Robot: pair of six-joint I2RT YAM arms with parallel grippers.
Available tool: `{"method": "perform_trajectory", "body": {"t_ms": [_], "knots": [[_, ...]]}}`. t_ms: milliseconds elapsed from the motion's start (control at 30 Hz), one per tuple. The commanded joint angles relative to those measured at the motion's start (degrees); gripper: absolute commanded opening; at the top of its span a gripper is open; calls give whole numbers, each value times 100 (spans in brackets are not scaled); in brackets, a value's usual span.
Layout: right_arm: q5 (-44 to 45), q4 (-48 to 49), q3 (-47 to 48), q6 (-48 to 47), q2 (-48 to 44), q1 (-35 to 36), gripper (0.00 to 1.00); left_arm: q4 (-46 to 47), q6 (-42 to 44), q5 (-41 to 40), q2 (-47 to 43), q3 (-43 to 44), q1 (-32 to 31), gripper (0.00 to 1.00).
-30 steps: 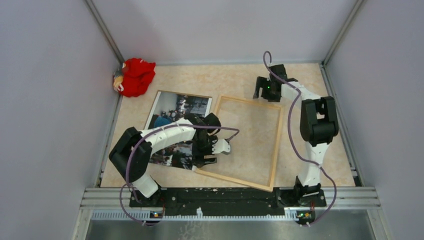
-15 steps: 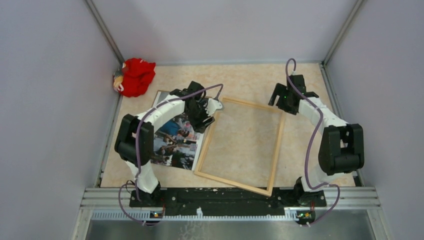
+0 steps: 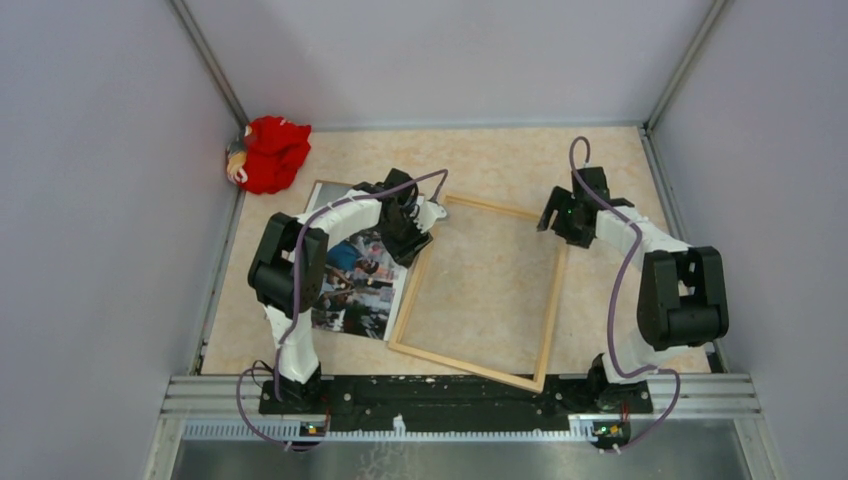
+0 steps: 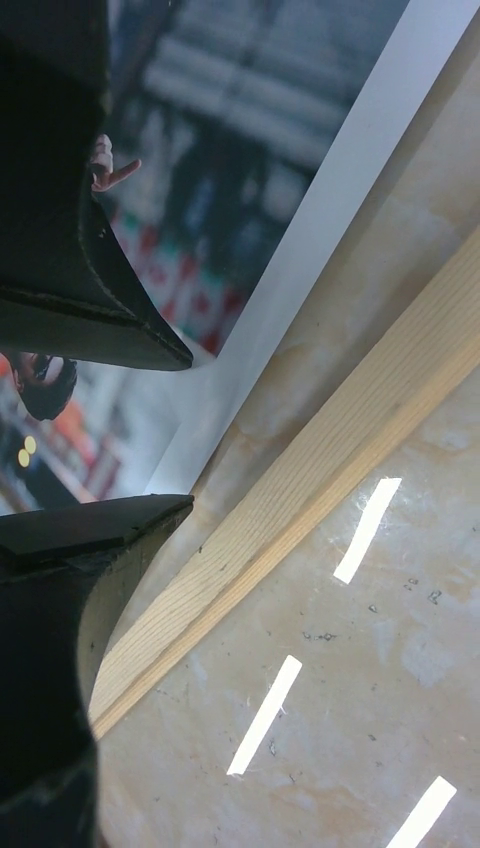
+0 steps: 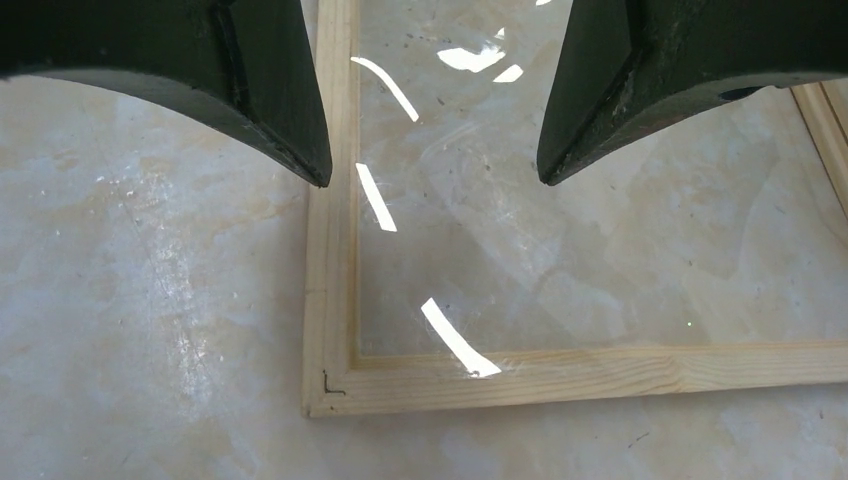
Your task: Put the photo into the frame
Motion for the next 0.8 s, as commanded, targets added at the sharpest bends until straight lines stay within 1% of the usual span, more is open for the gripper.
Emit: {"method": "perform_trajectory", "body": {"t_ms": [0, 133, 467, 767], "knots": [[-88, 340, -94, 65, 33, -22, 75, 283, -137, 47, 72, 115, 22, 56], [-83, 426, -171, 76, 115, -21, 74, 300, -145, 10, 98, 103, 24, 55], [-437, 626, -323, 255, 246, -20, 73, 379, -165, 8, 108, 58, 9, 54], [-1560, 1213, -485, 794, 70, -22, 72, 460, -216, 6, 180, 18, -68, 52]]}}
